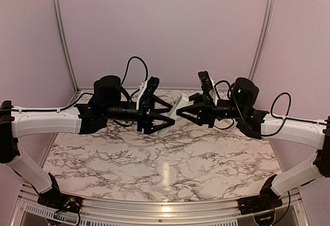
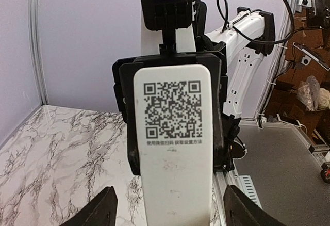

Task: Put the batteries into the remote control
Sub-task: Pass from the left arm to the right

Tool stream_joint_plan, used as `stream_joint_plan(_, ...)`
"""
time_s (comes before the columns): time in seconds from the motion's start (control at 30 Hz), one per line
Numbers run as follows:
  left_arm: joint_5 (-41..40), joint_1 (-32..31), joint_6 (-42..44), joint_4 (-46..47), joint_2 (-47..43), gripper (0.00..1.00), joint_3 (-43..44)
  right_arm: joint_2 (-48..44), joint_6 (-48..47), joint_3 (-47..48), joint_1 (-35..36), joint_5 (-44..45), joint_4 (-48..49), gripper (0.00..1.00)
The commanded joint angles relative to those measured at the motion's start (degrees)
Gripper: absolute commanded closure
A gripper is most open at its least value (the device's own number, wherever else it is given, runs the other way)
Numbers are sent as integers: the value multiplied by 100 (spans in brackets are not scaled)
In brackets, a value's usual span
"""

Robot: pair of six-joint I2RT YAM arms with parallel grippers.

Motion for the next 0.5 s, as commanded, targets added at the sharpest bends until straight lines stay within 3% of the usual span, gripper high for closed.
stream_joint_plan(0.0,-508,187,157,-685,-327,16,37,99,-180,460,30,386,-791,94)
stream_joint_plan(0.1,-894,360,48,-1104,-610,1,-32,206,-380,690,18,686,-1522,98)
stream_joint_plan(0.3,-2603,547,-574,-1519,-1422,1,-514,628,-770,1302,20,1493,-3101,100)
stream_joint_plan(0.47,-4107,771,-1552,-2260,-1484,1,-361,1106,-934,1791,32,2175,-4062,100)
